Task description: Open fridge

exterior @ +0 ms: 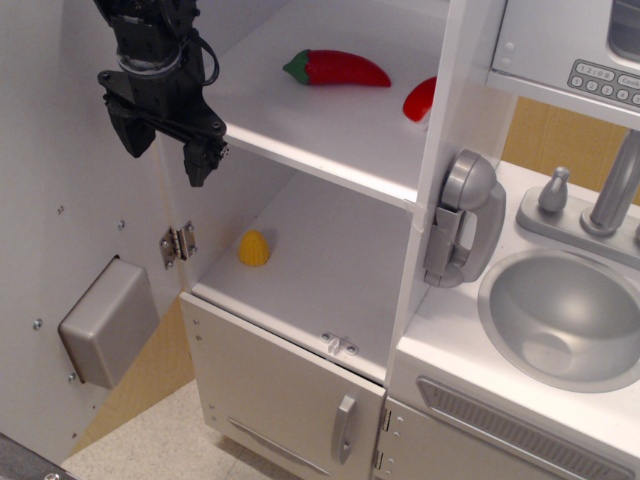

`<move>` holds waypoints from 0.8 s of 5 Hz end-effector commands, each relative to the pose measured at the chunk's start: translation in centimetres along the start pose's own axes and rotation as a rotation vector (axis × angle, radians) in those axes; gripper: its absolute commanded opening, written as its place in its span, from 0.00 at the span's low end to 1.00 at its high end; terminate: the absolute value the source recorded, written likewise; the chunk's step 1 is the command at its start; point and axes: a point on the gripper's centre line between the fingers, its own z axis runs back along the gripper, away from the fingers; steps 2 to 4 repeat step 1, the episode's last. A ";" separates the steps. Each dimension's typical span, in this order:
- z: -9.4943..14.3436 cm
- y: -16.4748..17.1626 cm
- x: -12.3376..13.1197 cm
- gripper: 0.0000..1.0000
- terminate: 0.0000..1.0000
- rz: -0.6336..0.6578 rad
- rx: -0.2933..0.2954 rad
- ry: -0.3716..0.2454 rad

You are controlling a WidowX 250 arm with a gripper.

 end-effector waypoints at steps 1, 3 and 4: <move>2.3 0.8 0.9 1.00 1.00 0.005 0.015 -0.041; 2.3 0.8 0.9 1.00 1.00 0.005 0.015 -0.041; 2.3 0.8 0.9 1.00 1.00 0.005 0.015 -0.041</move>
